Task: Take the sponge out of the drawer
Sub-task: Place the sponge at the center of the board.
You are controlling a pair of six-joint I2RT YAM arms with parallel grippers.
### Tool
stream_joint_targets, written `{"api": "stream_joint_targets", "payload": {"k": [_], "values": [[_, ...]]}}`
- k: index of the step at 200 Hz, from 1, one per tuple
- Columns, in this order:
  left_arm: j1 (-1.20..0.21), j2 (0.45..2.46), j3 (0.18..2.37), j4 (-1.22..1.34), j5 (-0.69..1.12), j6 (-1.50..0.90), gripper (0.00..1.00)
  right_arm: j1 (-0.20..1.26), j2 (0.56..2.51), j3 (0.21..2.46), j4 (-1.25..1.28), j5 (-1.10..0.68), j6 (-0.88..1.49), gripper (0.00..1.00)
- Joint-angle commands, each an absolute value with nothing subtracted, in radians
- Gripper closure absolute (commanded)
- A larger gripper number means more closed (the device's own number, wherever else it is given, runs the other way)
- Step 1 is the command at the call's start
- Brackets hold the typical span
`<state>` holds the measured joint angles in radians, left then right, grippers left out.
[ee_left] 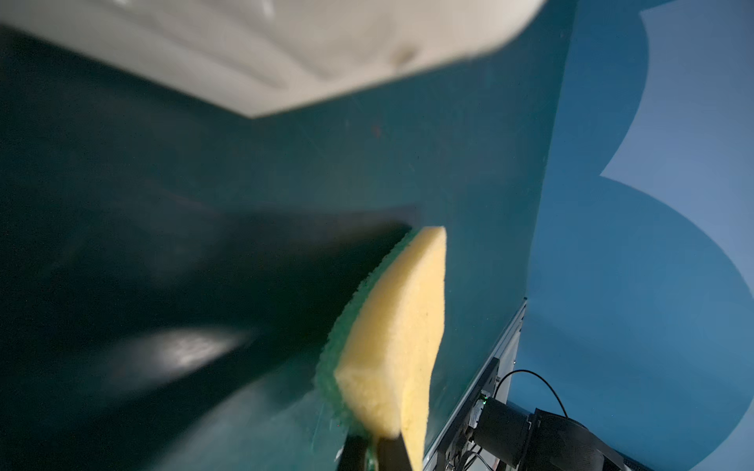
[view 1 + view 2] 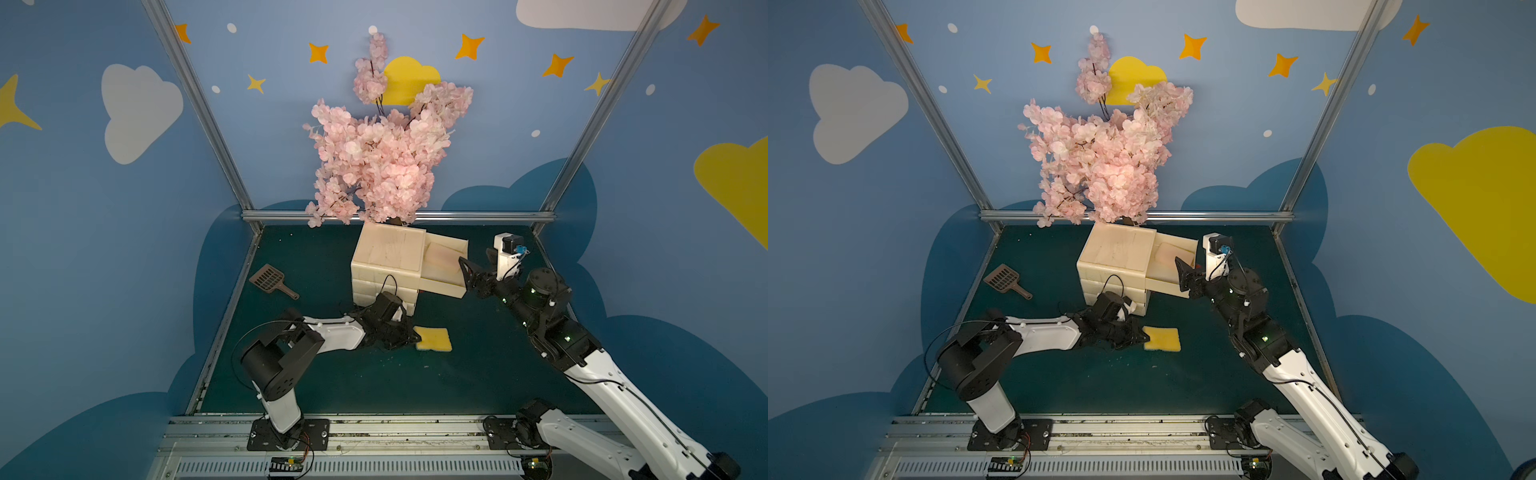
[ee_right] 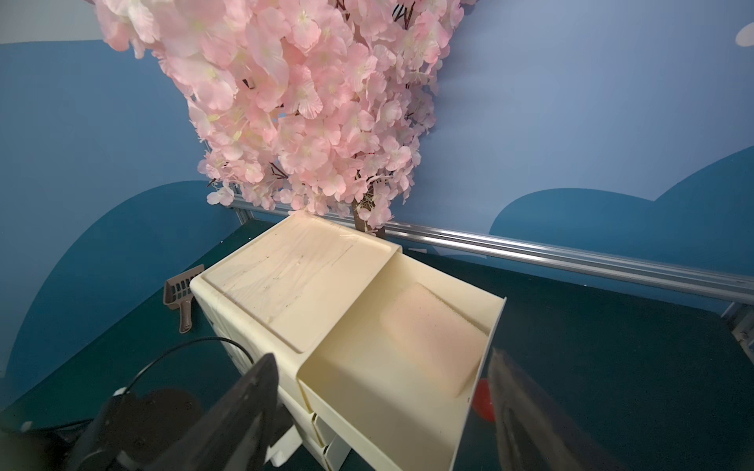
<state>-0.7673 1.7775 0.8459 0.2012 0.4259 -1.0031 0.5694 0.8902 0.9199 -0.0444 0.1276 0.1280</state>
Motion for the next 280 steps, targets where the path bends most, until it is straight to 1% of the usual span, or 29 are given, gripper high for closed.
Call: {"api": "stream_joint_targets", "payload": {"k": [1,25,45,55,69,79,91,105,115,132,152,174,187,204,217,227,235,256,269,280], "values": [[-0.77,1.836,0.91,0.236,0.396,-1.04,0.97,0.551,0.874,0.893,-0.01,0.104,0.164,0.2],[-0.791,1.867,0.961,0.186,0.4,-1.026,0.93,0.528,0.861,0.876,0.004,0.104,0.17,0.2],[-0.802,1.881,0.969,0.184,0.393,-1.035,0.88,0.521,0.861,0.873,-0.001,0.107,0.176,0.2],[-0.805,1.881,0.959,0.2,0.384,-1.05,0.8,0.52,0.857,0.871,-0.005,0.107,0.176,0.2],[-0.808,1.878,0.953,0.205,0.375,-1.058,0.66,0.52,0.85,0.87,-0.002,0.104,0.175,0.2],[-0.813,1.869,0.947,0.206,0.364,-1.058,0.62,0.52,0.845,0.868,-0.003,0.104,0.176,0.2],[-0.818,1.851,0.94,0.202,0.35,-1.056,0.51,0.521,0.845,0.866,-0.004,0.106,0.178,0.2],[-0.827,1.813,0.929,0.184,0.319,-1.046,0.43,0.52,0.844,0.867,-0.005,0.117,0.179,0.2],[-0.838,1.777,0.93,0.146,0.287,-1.026,0.35,0.519,0.846,0.867,-0.001,0.132,0.178,0.19],[-0.857,1.713,0.94,0.084,0.242,-0.985,0.24,0.51,0.866,0.873,0.019,0.153,0.183,0.2],[-0.891,1.623,0.964,-0.01,0.183,-0.93,0.17,0.483,0.906,0.906,0.031,0.209,0.225,0.2],[-0.943,1.501,1.002,-0.157,0.11,-0.855,0.06,0.428,0.948,0.955,0.075,0.241,0.237,0.2],[-0.966,1.432,1.012,-0.22,0.075,-0.817,0.01,0.379,0.985,0.98,0.099,0.211,0.269,0.19],[-0.975,1.336,1.011,-0.286,0.04,-0.742,0.01,0.331,1.046,1.011,0.098,0.137,0.303,0.2],[-0.974,1.27,1.012,-0.325,-0.05,-0.666,0.01,0.326,1.094,1.023,0.094,0.119,0.288,0.2],[-0.958,1.234,1.027,-0.36,-0.108,-0.59,0.01,0.326,1.127,1.04,0.07,0.11,0.283,0.2],[-0.926,1.213,1.05,-0.378,-0.121,-0.517,0.01,0.328,1.153,1.066,0.031,0.099,0.277,0.2],[-0.81,1.179,1.066,-0.312,-0.092,-0.371,0.01,0.329,1.221,1.157,-0.106,0.035,0.256,0.21],[-0.704,1.177,1.05,-0.207,-0.01,-0.328,0.01,0.332,1.273,1.233,-0.216,-0.026,0.237,0.21],[-0.612,1.194,1.033,-0.104,0.059,-0.328,0.01,0.341,1.322,1.314,-0.328,-0.074,0.223,0.25]]}}
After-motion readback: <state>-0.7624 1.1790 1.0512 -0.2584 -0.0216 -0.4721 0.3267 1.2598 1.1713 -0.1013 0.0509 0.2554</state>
